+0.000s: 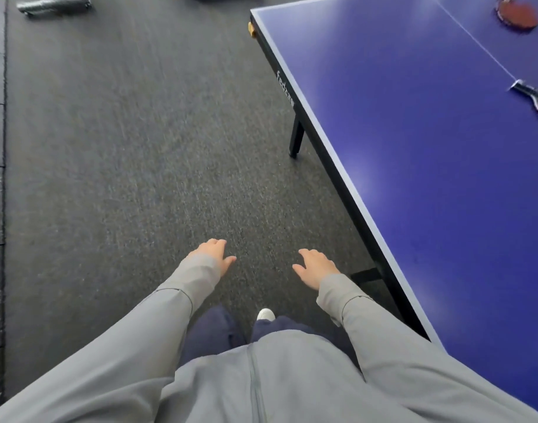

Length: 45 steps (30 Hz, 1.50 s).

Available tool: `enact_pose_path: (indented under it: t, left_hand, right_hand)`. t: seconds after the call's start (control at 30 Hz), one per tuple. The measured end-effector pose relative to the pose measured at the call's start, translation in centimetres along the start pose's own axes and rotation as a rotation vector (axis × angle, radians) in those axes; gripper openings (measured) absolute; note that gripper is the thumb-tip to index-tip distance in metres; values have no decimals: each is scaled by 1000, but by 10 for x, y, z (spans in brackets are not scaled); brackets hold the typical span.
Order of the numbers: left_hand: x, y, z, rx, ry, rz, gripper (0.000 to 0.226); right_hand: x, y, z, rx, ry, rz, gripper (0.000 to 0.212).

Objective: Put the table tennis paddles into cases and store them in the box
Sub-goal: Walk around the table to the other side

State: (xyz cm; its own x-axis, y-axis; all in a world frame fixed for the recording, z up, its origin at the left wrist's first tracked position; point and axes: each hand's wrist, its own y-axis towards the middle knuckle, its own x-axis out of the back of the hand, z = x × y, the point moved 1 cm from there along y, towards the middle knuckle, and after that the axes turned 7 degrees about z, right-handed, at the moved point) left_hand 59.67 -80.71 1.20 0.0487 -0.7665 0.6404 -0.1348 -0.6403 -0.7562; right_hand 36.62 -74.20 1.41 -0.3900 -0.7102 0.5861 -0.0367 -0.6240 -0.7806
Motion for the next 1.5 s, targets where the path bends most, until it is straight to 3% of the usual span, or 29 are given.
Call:
enact_pose_path:
  t: [0.17, 0.63, 0.87, 1.1, 1.27, 1.5]
  left_hand:
    - [72, 60, 7, -36, 20, -6, 56]
    - [305, 242, 130, 10, 37, 47, 56]
    - [374, 320, 153, 40, 32, 104, 57]
    - [482, 418, 139, 93, 56, 97, 60]
    - [575, 478, 101, 20, 32, 12, 60]
    - [680, 565, 74, -26, 98, 40, 57]
  right_hand:
    - [63, 52, 35, 5, 1, 6, 52]
    - [251, 219, 212, 8, -24, -24, 52]
    - [326, 305, 254, 17, -39, 6, 52]
    - [433, 412, 282, 72, 11, -22, 52]
    - [516, 466, 298, 102, 6, -52, 52]
    - [617, 542, 313, 82, 56, -78, 55]
